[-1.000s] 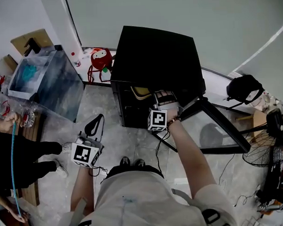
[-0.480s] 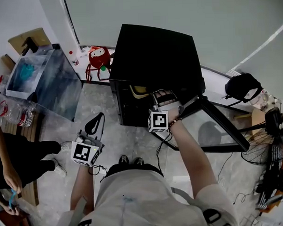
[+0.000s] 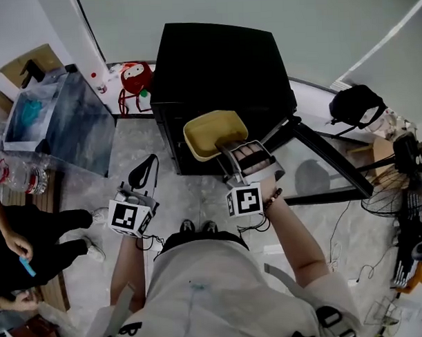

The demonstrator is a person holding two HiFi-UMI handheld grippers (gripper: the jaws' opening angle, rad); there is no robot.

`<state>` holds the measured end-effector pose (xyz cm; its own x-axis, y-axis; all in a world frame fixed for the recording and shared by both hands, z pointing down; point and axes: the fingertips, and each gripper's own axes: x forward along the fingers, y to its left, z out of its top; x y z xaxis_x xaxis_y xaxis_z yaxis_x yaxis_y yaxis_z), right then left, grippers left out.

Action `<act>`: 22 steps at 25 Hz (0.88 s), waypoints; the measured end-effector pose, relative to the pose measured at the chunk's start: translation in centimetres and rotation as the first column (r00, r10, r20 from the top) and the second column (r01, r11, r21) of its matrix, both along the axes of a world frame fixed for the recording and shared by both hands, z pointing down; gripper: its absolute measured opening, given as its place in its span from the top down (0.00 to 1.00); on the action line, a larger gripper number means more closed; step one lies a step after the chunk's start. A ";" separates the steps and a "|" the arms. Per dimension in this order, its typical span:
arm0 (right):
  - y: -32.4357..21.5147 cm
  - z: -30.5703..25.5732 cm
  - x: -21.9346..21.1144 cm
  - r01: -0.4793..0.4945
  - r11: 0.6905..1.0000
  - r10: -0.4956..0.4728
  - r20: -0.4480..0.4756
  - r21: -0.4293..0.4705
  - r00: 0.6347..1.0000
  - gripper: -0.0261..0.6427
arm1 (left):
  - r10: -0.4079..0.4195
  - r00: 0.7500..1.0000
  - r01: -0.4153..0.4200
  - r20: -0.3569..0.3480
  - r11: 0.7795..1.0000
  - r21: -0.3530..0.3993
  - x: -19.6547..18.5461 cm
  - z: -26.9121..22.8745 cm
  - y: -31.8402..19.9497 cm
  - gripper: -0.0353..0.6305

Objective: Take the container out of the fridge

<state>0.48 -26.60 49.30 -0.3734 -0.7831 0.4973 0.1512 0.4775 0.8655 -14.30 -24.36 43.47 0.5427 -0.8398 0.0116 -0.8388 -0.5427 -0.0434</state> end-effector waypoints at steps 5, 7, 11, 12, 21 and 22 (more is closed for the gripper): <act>4.0 -0.9 2.1 -0.032 0.999 0.032 0.015 -0.015 0.999 0.71 | 0.044 0.999 -0.044 -0.006 0.999 0.008 1.7 0.3 0.8 0.94; 4.7 -1.2 3.2 -0.048 0.999 0.048 0.019 -0.014 0.999 0.71 | 0.059 0.998 -0.059 -0.008 0.998 0.007 2.4 0.5 1.0 0.94; 5.4 -1.6 4.1 -0.058 0.998 0.058 0.029 -0.010 0.998 0.71 | 0.087 0.996 -0.087 -0.001 0.996 0.007 3.5 0.5 1.4 0.94; 5.5 -1.6 4.2 -0.057 0.998 0.057 0.028 -0.010 0.998 0.71 | 0.090 0.996 -0.090 -0.006 0.996 0.005 3.8 0.5 1.5 0.94; 5.4 -1.8 4.0 -0.044 0.999 0.045 0.025 -0.012 0.999 0.72 | 0.090 0.996 -0.091 -0.009 0.996 -0.011 3.9 0.8 2.2 0.94; 5.3 -1.9 3.9 -0.042 0.999 0.042 0.024 -0.012 0.999 0.72 | 0.086 0.996 -0.086 -0.012 0.996 -0.010 3.8 0.7 2.1 0.94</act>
